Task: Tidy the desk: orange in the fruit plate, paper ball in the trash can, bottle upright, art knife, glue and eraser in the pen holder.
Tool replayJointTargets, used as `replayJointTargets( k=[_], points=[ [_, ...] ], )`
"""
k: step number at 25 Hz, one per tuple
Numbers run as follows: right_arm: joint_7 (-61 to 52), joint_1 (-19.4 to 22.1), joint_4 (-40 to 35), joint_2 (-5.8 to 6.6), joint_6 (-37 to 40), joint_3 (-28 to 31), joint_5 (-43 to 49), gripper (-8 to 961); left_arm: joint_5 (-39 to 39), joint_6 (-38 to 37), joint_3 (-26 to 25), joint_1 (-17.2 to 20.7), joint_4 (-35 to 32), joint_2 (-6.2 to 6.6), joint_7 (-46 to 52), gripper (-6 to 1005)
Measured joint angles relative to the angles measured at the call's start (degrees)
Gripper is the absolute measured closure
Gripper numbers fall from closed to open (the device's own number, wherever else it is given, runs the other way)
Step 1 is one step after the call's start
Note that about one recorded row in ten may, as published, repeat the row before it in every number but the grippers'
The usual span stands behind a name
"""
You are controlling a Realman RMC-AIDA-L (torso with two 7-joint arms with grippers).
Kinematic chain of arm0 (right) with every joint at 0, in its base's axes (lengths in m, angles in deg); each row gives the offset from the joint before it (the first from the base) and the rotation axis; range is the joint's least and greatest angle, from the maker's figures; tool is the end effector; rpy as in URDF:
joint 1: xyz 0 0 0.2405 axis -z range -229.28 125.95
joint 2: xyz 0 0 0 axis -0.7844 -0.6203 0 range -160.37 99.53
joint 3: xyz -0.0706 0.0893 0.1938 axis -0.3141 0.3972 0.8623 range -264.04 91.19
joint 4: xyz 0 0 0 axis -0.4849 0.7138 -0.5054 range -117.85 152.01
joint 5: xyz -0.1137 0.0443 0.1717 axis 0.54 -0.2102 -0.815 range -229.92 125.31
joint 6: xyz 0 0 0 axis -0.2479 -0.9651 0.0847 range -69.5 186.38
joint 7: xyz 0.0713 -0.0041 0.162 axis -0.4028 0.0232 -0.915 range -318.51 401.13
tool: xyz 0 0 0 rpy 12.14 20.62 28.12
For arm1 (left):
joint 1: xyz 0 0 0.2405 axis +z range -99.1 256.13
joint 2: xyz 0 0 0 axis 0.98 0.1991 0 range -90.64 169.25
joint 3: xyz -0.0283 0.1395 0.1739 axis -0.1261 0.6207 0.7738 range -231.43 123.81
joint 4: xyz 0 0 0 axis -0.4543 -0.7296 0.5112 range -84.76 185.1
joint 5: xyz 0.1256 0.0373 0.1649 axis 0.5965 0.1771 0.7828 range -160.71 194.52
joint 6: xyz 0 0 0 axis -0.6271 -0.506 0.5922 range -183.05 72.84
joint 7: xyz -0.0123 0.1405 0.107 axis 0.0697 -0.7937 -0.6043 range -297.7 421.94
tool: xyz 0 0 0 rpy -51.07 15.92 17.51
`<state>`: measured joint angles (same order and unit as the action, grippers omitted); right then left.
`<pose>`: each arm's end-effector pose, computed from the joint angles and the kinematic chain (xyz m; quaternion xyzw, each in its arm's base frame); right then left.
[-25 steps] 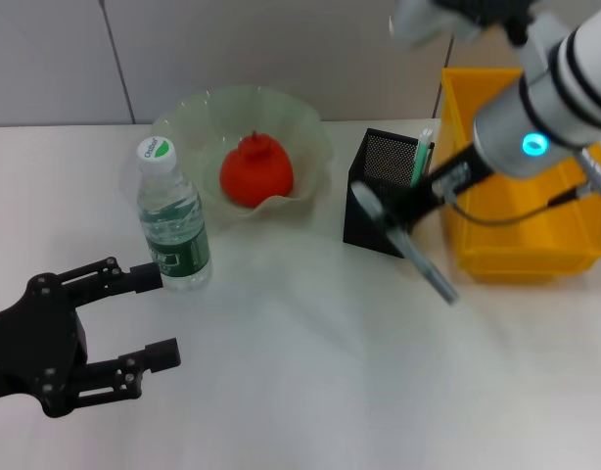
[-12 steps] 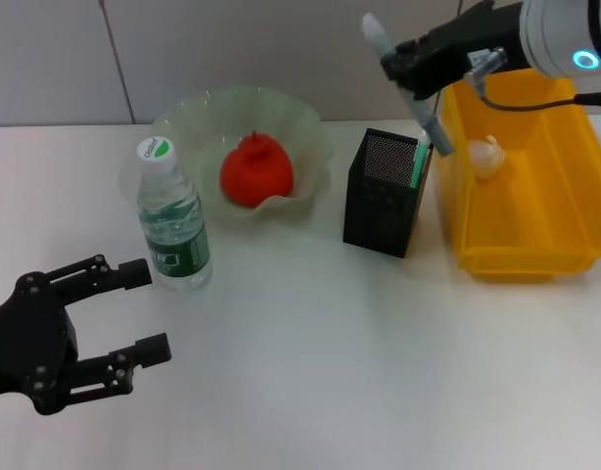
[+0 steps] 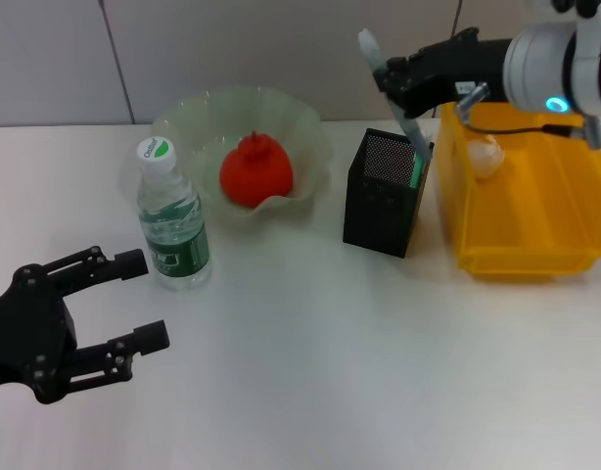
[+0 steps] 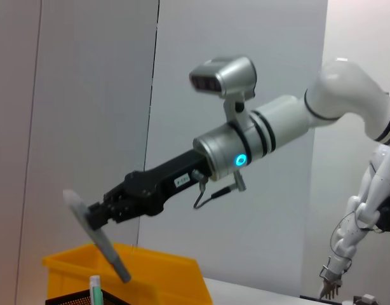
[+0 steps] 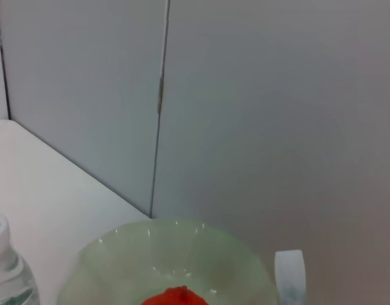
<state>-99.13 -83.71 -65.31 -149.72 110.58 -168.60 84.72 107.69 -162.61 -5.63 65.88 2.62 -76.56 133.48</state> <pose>0.0842 0.4221 0.0139 -0.9085 0.1883 0.0896 0.3621 -0.2278 0.2539 0.0509 -0.9135 -0.1108 -0.3665 0.1373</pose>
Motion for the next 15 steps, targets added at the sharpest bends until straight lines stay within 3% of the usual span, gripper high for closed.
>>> replayJointTargets(
  k=[8, 15],
  points=[
    [10.8, -1.4, 10.5, 0.03, -7.9, -0.5, -10.0, 797, 0.0, 0.7, 0.0, -0.3, 0.5, -0.27, 0.0, 210],
    [11.9, -2.2, 14.3, 0.06, -8.8, 0.0, -12.0, 765, 0.0, 0.9, 0.1, -0.5, 0.5, -0.23, 0.2, 210]
  ],
)
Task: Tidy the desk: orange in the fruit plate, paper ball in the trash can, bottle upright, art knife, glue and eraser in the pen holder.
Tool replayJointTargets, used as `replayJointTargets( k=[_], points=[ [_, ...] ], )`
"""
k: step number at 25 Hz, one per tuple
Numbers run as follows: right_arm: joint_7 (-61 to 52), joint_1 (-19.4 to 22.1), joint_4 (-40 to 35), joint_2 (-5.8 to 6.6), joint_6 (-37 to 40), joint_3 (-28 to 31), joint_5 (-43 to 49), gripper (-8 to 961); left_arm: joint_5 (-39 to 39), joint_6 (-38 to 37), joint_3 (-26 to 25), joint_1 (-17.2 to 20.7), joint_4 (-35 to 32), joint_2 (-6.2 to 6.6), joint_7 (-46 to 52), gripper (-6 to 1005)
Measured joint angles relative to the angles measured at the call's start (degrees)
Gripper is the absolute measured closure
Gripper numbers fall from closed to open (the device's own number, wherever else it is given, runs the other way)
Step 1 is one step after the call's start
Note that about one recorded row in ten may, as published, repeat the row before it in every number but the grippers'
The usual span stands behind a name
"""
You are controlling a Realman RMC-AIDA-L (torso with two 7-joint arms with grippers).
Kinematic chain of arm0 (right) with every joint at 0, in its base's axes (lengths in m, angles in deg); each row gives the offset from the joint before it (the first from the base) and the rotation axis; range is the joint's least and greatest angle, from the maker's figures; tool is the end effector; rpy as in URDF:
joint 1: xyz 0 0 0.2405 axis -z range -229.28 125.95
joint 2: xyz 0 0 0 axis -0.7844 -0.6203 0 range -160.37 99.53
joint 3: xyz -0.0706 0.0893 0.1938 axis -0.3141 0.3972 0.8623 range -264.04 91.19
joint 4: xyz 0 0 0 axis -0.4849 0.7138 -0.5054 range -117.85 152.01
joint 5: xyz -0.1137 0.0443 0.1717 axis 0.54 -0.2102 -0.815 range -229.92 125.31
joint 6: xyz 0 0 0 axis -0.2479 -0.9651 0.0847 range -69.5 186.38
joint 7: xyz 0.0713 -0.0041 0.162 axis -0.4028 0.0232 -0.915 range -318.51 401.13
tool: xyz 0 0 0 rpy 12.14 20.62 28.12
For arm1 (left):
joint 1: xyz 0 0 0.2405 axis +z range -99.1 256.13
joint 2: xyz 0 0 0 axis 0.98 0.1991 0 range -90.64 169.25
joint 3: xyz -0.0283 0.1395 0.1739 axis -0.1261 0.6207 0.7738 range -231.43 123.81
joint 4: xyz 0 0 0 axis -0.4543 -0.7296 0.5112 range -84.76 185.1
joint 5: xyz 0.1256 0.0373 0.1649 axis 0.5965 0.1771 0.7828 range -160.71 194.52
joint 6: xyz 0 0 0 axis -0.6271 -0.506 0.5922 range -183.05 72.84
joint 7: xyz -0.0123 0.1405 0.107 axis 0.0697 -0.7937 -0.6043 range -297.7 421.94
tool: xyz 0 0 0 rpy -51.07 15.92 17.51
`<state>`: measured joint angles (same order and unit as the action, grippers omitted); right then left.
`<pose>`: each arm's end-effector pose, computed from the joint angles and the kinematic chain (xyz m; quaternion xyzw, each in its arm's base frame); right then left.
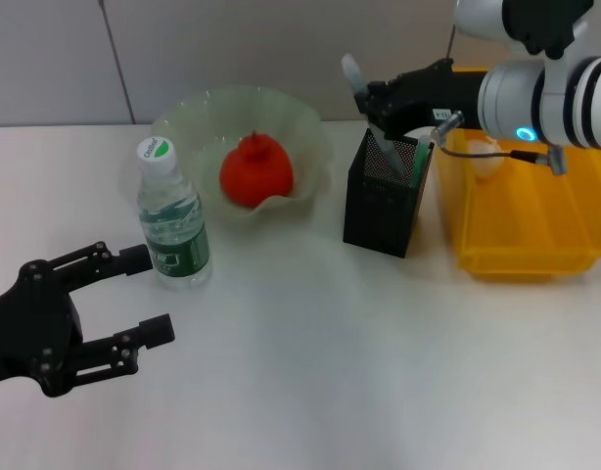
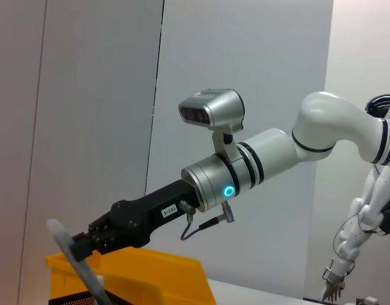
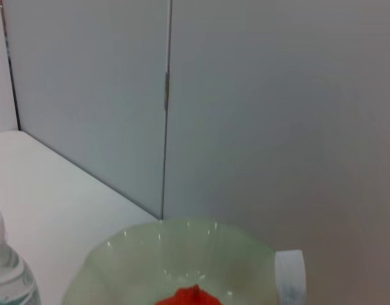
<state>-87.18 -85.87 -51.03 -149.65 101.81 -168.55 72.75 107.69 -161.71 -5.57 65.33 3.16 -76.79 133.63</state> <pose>0.1080 0.4359 -0.0141 -0.9094 0.1998 0.1161 0.3458 -0.2267 0.2576 0.0483 -0.9122 -0.1152 -0.3676 0.1392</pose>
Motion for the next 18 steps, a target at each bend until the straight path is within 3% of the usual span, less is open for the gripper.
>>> replayJointTargets(
  k=[7, 11, 18],
  points=[
    [0.8, 0.8, 0.4, 0.02, 0.4, 0.1, 0.0, 733, 0.0, 0.0, -0.1, 0.0, 0.3, 0.14, -0.1, 210],
    [1.6, 2.1, -2.1, 0.08, 1.7, 0.2, -0.4, 615, 0.0, 0.4, -0.7, -0.2, 0.4, 0.22, -0.1, 210],
    [16.2, 12.3, -13.1, 0.07, 13.4, 2.0, -13.4, 368, 0.0, 5.0, -2.6, -0.1, 0.3, 0.42, -0.7, 209]
  ],
)
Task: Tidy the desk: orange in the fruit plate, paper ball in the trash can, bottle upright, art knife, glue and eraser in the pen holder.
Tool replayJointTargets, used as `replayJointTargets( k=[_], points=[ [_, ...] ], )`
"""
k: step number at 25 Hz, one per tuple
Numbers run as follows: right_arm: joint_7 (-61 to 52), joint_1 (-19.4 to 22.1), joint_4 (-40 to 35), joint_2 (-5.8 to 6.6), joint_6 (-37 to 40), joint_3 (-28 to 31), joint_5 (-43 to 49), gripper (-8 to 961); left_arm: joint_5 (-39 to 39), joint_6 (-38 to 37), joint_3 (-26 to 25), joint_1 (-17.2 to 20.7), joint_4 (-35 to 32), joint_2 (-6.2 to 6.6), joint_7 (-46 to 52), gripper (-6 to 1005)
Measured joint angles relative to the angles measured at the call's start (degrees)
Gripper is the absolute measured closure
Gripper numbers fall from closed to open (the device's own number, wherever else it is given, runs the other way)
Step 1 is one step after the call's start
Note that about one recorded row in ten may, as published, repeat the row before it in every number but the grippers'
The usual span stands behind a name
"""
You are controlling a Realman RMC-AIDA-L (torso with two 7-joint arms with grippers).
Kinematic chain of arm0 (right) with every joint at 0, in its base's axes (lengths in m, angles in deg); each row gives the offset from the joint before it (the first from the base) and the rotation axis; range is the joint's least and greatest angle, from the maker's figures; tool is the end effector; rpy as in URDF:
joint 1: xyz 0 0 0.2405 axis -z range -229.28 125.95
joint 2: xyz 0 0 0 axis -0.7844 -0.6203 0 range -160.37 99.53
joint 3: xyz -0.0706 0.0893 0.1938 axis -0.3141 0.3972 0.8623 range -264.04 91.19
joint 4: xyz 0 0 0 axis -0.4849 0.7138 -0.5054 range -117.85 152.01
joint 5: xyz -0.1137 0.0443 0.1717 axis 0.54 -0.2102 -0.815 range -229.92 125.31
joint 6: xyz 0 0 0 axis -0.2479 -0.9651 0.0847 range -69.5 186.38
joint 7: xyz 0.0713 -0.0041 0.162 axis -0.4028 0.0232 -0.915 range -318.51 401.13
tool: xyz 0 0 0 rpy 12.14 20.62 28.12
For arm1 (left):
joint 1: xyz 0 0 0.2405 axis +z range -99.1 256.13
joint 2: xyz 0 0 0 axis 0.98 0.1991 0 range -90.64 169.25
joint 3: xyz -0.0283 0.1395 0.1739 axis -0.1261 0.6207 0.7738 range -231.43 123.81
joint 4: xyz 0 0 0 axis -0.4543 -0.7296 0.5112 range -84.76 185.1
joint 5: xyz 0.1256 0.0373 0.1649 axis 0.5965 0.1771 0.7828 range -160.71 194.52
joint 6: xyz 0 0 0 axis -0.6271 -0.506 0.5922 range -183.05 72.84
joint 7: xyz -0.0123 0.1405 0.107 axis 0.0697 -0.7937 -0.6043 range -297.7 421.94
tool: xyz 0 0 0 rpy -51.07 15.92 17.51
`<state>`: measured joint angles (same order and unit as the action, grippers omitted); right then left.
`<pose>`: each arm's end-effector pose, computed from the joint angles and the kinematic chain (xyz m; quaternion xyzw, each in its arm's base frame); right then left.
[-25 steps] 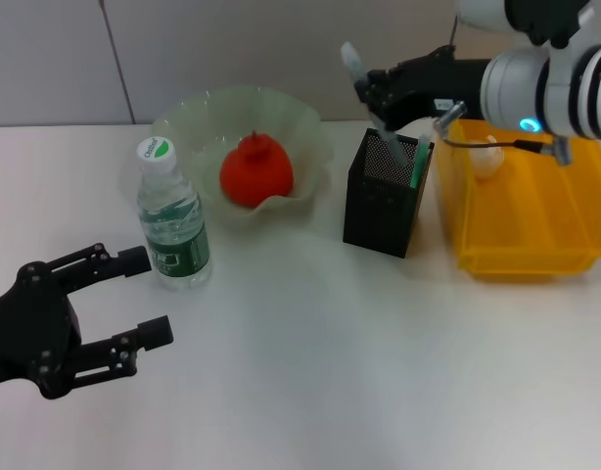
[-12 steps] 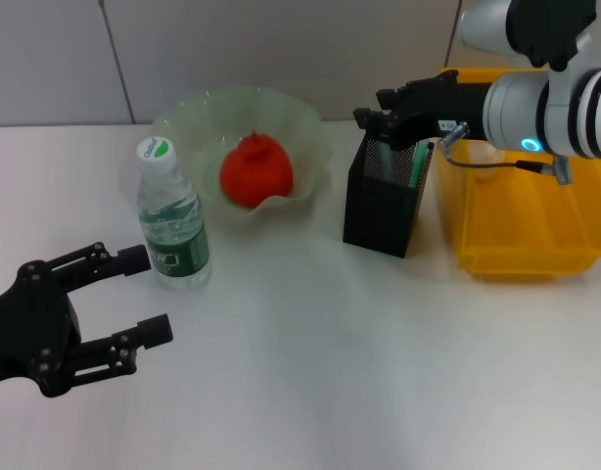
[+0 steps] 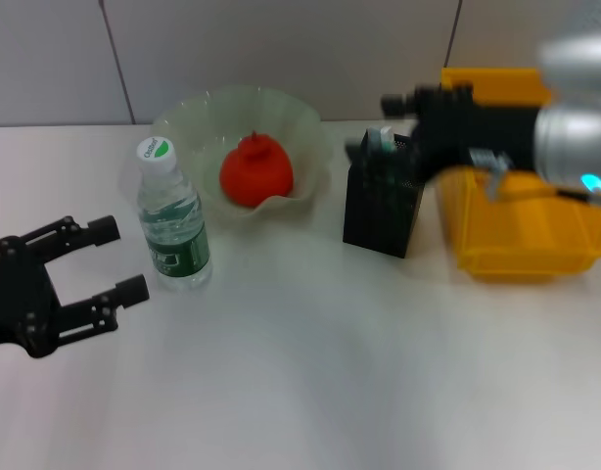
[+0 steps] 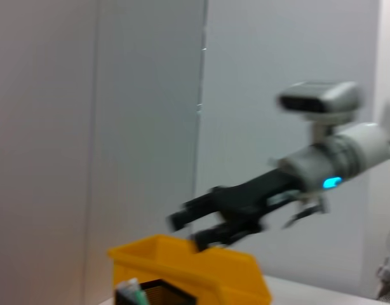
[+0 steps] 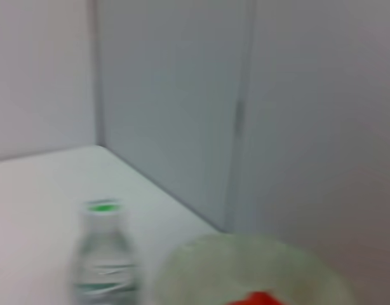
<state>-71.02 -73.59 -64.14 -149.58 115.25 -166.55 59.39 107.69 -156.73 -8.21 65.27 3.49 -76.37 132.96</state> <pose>0.1081 0.3829 0.0076 -0.9363 0.1249 0.1580 0.2876 -0.2404 0.2734 0.0580 -0.9053 -0.1308 -0.3520 0.1987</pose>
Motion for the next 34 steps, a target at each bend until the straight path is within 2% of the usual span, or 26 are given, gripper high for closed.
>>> replayJointTargets(
  k=[2, 6, 7, 8, 9, 12, 15, 22, 25, 30, 34],
  points=[
    [6.4, 2.5, -0.8, -0.01, 7.7, 2.1, -4.5, 281, 0.0, 1.1, 0.0, 0.0, 0.0, 0.19, -0.1, 209],
    [15.2, 4.4, 2.2, -0.02, 22.5, 7.8, -8.3, 264, 0.8, 1.9, 0.2, -0.1, 0.2, 0.71, 0.0, 209],
    [15.2, 4.4, 2.2, -0.02, 22.5, 7.8, -8.3, 259, 0.8, 1.9, 0.2, -0.1, 0.2, 0.71, 0.0, 209],
    [16.7, 4.5, 3.6, -0.02, 25.2, 9.6, -8.6, 255, 1.1, 1.8, 0.2, -0.1, 0.3, 0.8, 0.0, 209],
    [21.2, 4.2, 8.1, 0.0, 31.9, 14.3, -9.8, 255, 2.1, 1.1, 0.5, -0.3, 0.7, 1.25, -0.1, 209],
    [27.9, 3.8, 13.8, 0.05, 40.2, 21.3, -10.5, 257, 4.1, 0.0, 0.5, -0.6, 1.5, 1.74, -0.1, 209],
    [32.7, 3.8, 17.2, 0.19, 45.0, 25.6, -10.1, 256, 6.9, -2.1, 0.4, -1.1, 3.5, 2.54, -0.1, 209],
    [35.4, 3.1, 23.7, 2.55, 47.0, 27.9, -6.1, 248, 10.3, -4.0, 0.5, -1.3, 3.9, 2.83, -0.2, 208],
    [35.7, 3.1, 24.5, 2.91, 47.1, 28.0, -6.1, 235, 11.0, -4.7, 0.6, -2.4, 3.9, 3.64, 0.7, 208],
    [36.8, 3.4, 24.7, 2.73, 47.1, 29.4, -6.1, 193, 15.2, -5.1, 0.3, -5.2, 4.0, 3.42, 2.0, 208],
    [37.4, 3.5, 24.8, 2.39, 47.2, 30.8, -6.0, 177, 16.4, -5.1, 0.3, -5.9, 3.8, 3.09, 2.1, 208]
  ],
)
